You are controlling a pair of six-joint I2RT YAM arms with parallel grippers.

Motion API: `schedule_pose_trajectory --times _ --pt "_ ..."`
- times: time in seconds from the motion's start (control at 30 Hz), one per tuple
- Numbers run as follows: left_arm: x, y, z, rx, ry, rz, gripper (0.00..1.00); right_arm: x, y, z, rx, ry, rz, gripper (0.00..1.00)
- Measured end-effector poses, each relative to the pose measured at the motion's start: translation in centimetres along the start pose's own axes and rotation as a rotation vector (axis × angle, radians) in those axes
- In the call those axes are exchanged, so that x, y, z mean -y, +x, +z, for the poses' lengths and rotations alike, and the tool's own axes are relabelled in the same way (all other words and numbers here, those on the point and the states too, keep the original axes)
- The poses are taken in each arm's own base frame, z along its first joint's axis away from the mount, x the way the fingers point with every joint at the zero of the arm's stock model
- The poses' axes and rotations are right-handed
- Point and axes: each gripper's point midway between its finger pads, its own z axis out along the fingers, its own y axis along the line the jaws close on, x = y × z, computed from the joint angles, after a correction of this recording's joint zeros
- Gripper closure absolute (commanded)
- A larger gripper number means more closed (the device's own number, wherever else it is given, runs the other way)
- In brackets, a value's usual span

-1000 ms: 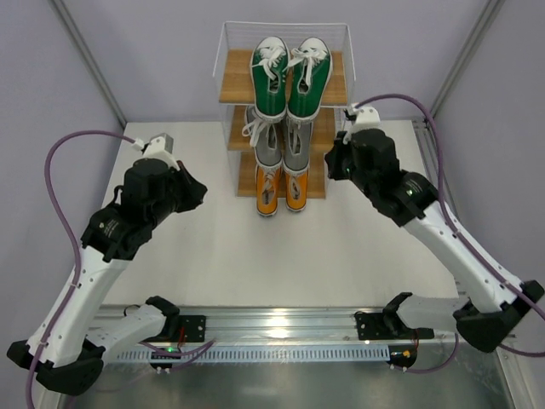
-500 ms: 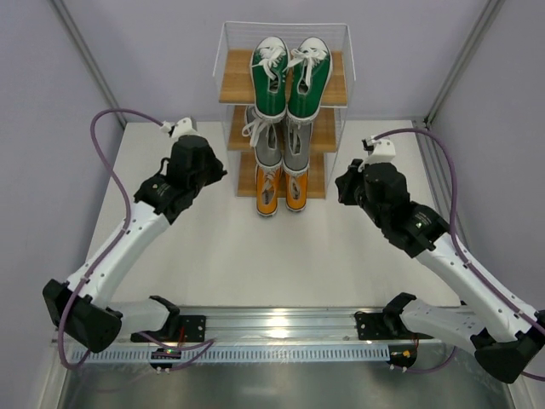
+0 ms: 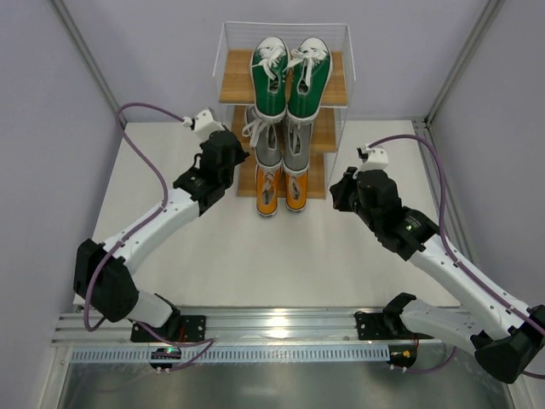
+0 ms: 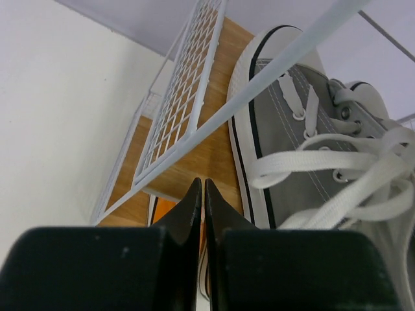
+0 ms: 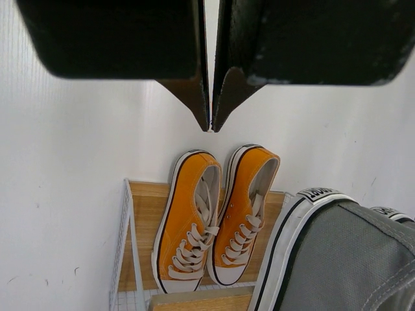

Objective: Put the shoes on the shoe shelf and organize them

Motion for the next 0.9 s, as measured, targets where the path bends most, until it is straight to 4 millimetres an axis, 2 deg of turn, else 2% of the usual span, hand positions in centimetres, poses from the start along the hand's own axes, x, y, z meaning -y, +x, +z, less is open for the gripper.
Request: schedule_pose_trajectory --times 0.17,0.33,0.63,0.9 --pt "0.4 1.4 2.7 0.037 -0.046 0.007 1.0 0.0 0.0 0.0 0.0 -0.002 0.0 0.96" --pt "1.4 1.4 4.3 0.089 -0.052 -0.005 1.0 0.0 0.0 0.0 -0.003 -0.002 -0.005 0.96" --pt "1.8 1.3 5.4 0.13 -0.056 0.011 1.0 0.1 0.1 -0.1 -0.005 0.0 -0.025 0.96" --pt "3.2 1.7 6.4 0.088 0.054 -0.006 0.99 0.2 0.2 -0.1 -0.008 0.003 -0.034 0.96"
